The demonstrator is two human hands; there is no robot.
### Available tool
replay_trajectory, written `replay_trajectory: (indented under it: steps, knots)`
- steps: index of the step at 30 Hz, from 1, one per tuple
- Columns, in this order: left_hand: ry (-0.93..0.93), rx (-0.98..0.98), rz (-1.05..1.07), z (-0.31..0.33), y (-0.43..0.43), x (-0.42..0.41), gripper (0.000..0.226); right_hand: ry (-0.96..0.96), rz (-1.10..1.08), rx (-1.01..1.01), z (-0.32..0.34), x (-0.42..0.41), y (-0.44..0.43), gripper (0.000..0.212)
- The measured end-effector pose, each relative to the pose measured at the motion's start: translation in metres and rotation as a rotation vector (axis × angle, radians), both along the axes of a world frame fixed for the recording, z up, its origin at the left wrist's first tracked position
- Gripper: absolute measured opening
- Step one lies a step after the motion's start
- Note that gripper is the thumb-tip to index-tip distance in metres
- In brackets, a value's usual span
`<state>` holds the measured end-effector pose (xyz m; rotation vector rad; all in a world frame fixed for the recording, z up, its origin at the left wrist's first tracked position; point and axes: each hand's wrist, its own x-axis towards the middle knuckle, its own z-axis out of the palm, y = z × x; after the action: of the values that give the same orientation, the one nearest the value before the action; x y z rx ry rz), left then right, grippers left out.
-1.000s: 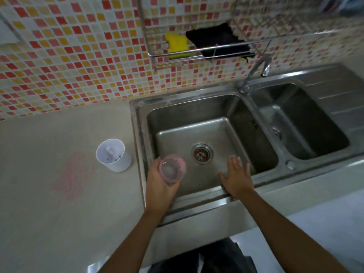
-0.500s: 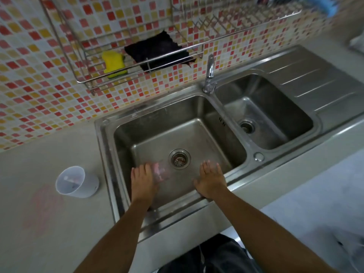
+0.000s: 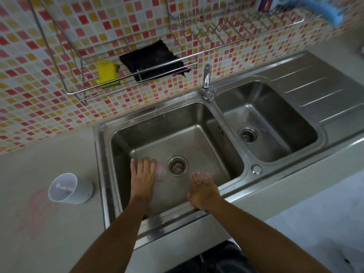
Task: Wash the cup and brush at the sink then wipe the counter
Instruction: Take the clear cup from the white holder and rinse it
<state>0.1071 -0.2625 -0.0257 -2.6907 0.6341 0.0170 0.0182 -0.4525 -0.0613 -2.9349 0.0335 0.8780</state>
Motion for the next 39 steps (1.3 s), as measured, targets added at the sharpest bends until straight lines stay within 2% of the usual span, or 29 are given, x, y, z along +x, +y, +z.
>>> replay_trajectory:
  steps: [7, 10, 14, 17, 19, 24, 27, 32, 34, 37, 39]
  knots:
    - [-0.007, 0.020, 0.036, -0.004, -0.005, 0.007, 0.078, 0.035, 0.020, 0.048, 0.001, 0.001, -0.003, 0.070]
    - [-0.018, -0.053, 0.078, -0.006, -0.007, 0.010, 0.078, 0.034, 0.012, 0.082, 0.001, 0.002, -0.004, 0.071]
    - [0.004, -0.263, 0.240, -0.015, -0.010, 0.020, 0.061, 0.020, -0.145, 0.341, 0.011, 0.007, -0.015, 0.077]
    - [-0.026, -0.428, 0.339, -0.016, -0.020, 0.025, 0.048, -0.103, -0.301, 0.551, 0.024, 0.017, -0.042, 0.072]
    - [-0.043, -0.479, 0.333, -0.015, -0.028, 0.029, 0.043, -0.219, -0.344, 0.593, 0.031, 0.029, -0.067, 0.067]
    - [0.030, -0.538, 0.351, -0.003, -0.058, 0.040, 0.066, -0.478, -0.443, 0.580, 0.062, 0.072, -0.128, 0.059]
    - [0.058, -0.569, 0.326, 0.013, -0.085, 0.047, 0.073, -0.543, -0.531, 0.604, 0.075, 0.101, -0.157, 0.059]
    - [0.112, -0.610, 0.320, 0.040, -0.131, 0.066, 0.076, -0.525, -0.562, 0.637, 0.091, 0.151, -0.185, 0.076]
    - [0.132, -0.678, 0.308, 0.048, -0.146, 0.074, 0.076, -0.517, -0.566, 0.668, 0.096, 0.171, -0.191, 0.068]
    - [0.124, -0.755, 0.286, 0.058, -0.164, 0.087, 0.077, -0.513, -0.554, 0.675, 0.098, 0.197, -0.197, 0.046]
    - [0.125, -0.766, 0.277, 0.060, -0.172, 0.096, 0.077, -0.467, -0.495, 0.665, 0.096, 0.208, -0.197, 0.049]
